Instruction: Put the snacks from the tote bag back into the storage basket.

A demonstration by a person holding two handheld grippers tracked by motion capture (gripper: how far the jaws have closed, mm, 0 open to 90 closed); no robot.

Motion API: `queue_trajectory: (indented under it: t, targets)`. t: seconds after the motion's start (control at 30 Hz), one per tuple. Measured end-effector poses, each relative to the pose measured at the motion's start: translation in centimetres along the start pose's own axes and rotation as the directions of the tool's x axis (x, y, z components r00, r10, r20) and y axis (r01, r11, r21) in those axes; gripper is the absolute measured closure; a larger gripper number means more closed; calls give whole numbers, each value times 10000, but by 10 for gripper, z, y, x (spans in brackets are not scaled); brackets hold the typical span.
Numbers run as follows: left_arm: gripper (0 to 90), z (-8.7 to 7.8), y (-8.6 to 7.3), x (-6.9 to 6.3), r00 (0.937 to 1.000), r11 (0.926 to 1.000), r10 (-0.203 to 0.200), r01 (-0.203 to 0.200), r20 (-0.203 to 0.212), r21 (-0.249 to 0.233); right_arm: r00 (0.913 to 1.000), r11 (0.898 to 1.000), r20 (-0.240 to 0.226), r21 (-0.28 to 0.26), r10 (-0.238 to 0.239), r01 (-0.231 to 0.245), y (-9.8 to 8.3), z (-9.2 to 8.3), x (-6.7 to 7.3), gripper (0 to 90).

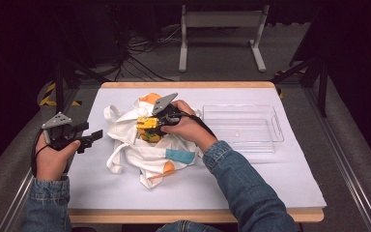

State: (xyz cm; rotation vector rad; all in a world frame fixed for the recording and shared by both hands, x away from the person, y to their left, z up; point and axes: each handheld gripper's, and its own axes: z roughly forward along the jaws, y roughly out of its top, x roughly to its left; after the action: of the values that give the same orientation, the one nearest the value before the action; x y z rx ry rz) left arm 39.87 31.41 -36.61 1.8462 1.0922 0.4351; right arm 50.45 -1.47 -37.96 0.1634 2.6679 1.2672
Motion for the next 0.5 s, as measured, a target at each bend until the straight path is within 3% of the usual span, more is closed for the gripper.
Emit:
queue_trajectory:
  t: [0.17,0.5]
  targets:
    - [294,1,0,0,10000,10000,-9,9,-24,12,10000,9993,-67,-380,61,-63,8,-8,-3,512]
    - [294,4,0,-1,10000,10000,-10,9,48,64,9994,9972,59,-656,-344,347,28,-30,-3,512]
